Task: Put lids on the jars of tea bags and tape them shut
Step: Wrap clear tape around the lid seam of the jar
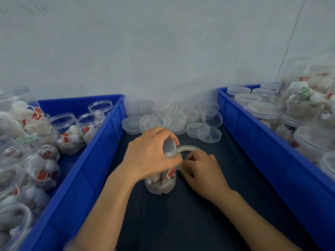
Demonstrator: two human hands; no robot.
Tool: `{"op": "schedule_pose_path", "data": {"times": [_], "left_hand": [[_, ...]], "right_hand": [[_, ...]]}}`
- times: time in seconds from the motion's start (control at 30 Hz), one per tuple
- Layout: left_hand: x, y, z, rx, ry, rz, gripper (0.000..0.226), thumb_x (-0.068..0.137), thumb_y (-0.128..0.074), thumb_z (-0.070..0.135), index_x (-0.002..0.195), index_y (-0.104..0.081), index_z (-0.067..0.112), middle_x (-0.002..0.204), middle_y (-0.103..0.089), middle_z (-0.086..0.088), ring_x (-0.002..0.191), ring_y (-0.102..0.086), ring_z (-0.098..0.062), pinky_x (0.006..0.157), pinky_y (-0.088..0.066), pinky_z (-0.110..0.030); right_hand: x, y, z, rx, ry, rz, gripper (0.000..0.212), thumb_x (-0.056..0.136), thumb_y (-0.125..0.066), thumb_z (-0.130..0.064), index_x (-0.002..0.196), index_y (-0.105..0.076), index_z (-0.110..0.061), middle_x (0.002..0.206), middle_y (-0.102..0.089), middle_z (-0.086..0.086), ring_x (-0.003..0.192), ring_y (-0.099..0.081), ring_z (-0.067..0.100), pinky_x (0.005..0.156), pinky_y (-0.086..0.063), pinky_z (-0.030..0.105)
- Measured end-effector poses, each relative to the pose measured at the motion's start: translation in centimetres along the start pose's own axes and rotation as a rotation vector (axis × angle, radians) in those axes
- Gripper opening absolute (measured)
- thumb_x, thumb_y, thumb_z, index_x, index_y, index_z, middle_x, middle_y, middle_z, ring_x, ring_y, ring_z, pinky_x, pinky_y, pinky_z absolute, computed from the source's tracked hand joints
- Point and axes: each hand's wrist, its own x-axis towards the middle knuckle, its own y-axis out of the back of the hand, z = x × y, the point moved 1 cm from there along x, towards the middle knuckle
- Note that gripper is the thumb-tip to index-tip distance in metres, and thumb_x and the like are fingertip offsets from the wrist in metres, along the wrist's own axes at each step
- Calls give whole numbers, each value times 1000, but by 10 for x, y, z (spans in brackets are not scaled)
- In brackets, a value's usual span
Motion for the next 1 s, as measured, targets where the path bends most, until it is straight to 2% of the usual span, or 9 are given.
{"op": "schedule_pose_path", "data": {"times": [0.17, 0.3, 0.43, 0.53, 0.6, 0.7, 0.8, 0.9, 1.0], "left_hand": [[5, -3, 7, -6, 60, 53, 21, 76, -65, 56, 88, -59, 41, 102, -55, 23, 98, -52, 0, 66, -35, -21], [9, -5, 14, 87, 112, 54, 22, 77, -60, 59, 82, -54, 39, 94, -54, 19, 85, -52, -2, 59, -30, -22], [18, -9, 25, 181, 181, 18, 24, 82, -55, 53, 88, -59, 30, 94, -51, 12, 87, -51, -12, 64, -33, -32], [25, -9, 30, 215, 268, -52, 30, 85, -51, 50, 89, -62, 22, 98, -55, 3, 91, -52, -20, 73, -38, -38], [31, -9, 32, 209, 319, -120, 28, 85, -49, 46, 76, -56, 20, 92, -54, 0, 87, -50, -22, 72, -36, -38], [41, -5, 32, 182, 369, -247, 25, 83, -47, 41, 73, -54, 20, 89, -57, -1, 86, -53, -22, 66, -32, -35], [48, 1, 31, 111, 422, -373, 18, 80, -49, 38, 75, -54, 21, 84, -59, 3, 79, -53, -19, 62, -30, -32], [55, 6, 31, -50, 430, -481, 7, 72, -53, 26, 69, -58, 22, 78, -57, 1, 72, -50, -19, 66, -40, -32], [62, 15, 27, -176, 378, -656, 35, 78, -50, 14, 51, -65, 30, 68, -57, 4, 60, -48, -14, 52, -41, -23]], "right_hand": [[-2, 4, -3, 35, 26, 38, 36, 92, -60, -30, 127, -61, -33, 117, -51, -12, 111, -47, 9, 82, -35, 26], [-3, 13, -15, 494, 83, 45, 51, 77, -66, -14, 127, -56, -20, 124, -55, -8, 118, -50, 8, 97, -43, 27], [-8, 13, -33, 783, 86, -107, 51, 76, -66, -28, 124, -49, -23, 113, -60, -9, 107, -59, 9, 90, -51, 30], [-7, 7, -42, 866, 43, -116, 69, 72, -77, -49, 130, -41, -36, 118, -59, -26, 113, -58, -3, 91, -49, 17], [-6, 4, -46, 839, 0, -62, 71, 68, -75, -60, 126, -37, -44, 116, -58, -30, 113, -57, -7, 88, -46, 12], [-5, 1, -48, 830, -33, -25, 73, 67, -72, -63, 127, -37, -40, 113, -58, -32, 109, -57, -10, 84, -44, 9], [-5, 1, -47, 864, -44, -32, 90, 65, -74, -63, 139, -33, -31, 119, -58, -30, 114, -57, -10, 91, -48, 14], [-5, 2, -47, 869, -36, -28, 108, 72, -81, -50, 148, -7, -33, 125, -55, -26, 117, -57, -4, 98, -51, 26], [-5, 3, -50, 830, -8, -22, 123, 77, -80, -45, 140, 25, -55, 127, -53, -27, 112, -60, -2, 93, -53, 22]]}}
